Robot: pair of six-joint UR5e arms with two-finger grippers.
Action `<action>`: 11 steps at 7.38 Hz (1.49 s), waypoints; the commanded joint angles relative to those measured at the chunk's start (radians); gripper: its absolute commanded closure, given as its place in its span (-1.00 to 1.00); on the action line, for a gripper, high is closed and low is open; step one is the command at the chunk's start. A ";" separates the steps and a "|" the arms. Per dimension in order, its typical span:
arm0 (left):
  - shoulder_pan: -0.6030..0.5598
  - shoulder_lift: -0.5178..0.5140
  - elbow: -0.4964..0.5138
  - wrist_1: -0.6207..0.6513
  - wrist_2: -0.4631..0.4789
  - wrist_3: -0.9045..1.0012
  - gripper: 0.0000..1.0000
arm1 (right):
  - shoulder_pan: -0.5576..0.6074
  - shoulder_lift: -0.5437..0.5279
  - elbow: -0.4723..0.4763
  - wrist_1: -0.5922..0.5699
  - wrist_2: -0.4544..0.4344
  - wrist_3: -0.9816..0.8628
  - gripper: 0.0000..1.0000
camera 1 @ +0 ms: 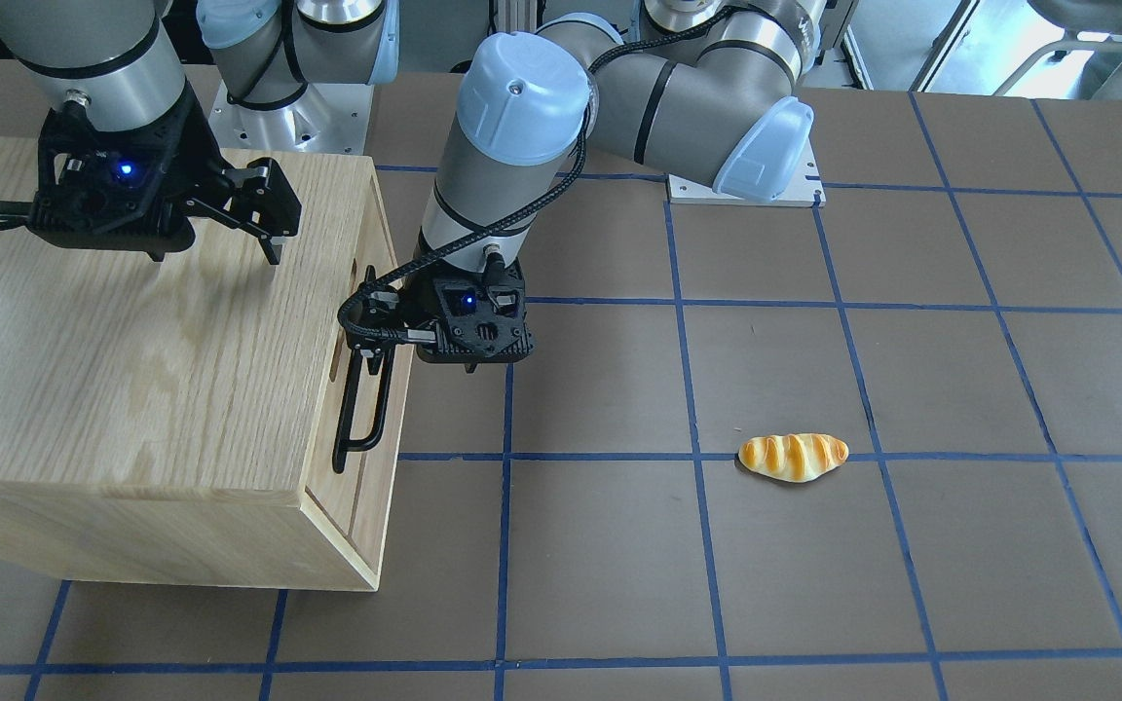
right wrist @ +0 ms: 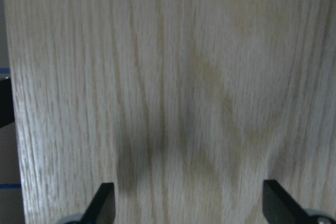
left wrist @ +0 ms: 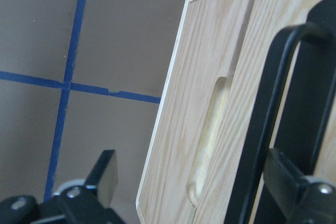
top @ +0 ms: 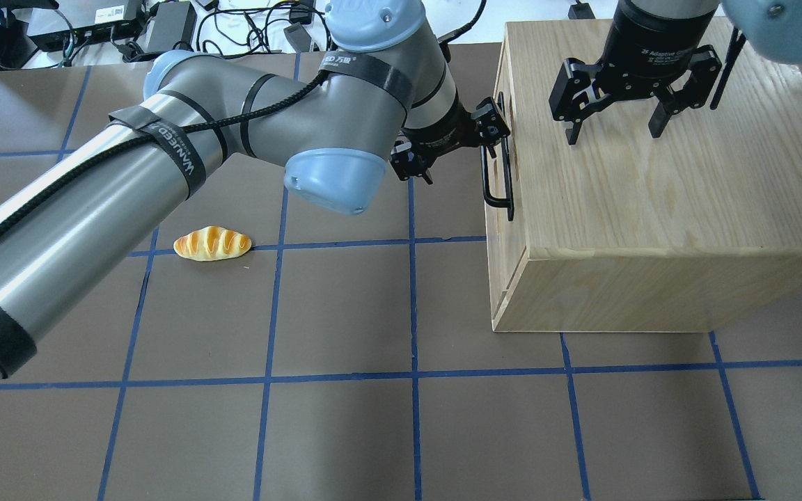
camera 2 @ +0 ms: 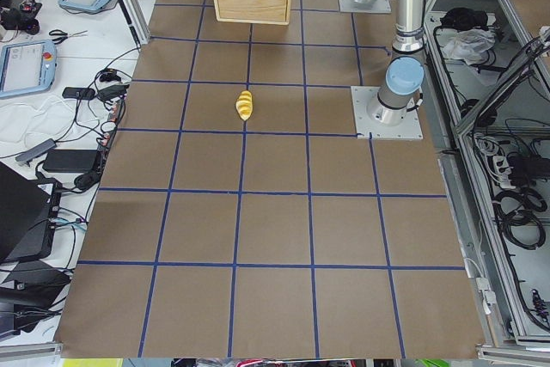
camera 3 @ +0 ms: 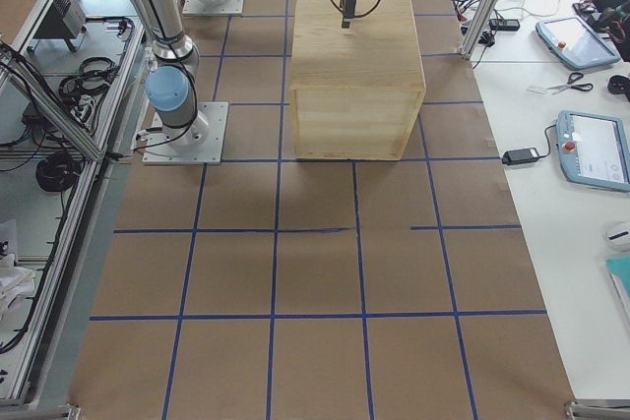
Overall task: Open upper drawer
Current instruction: 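Pull the drawer handle outward with the left gripper, away from the cabinet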
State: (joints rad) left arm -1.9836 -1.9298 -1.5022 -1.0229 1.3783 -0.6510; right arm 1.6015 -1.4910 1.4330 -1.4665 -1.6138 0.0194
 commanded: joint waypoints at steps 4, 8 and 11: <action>0.019 0.006 0.025 -0.009 0.044 0.047 -1.00 | 0.000 0.000 0.000 0.000 0.000 0.001 -1.00; 0.051 0.006 0.014 -0.009 0.062 0.090 -1.00 | 0.000 0.000 0.000 0.000 0.000 0.001 -1.00; 0.077 0.006 0.023 -0.054 0.079 0.125 -1.00 | 0.000 0.000 0.000 0.000 0.000 -0.001 -1.00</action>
State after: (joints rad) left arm -1.9204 -1.9236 -1.4868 -1.0435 1.4514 -0.5336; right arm 1.6014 -1.4910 1.4328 -1.4665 -1.6138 0.0196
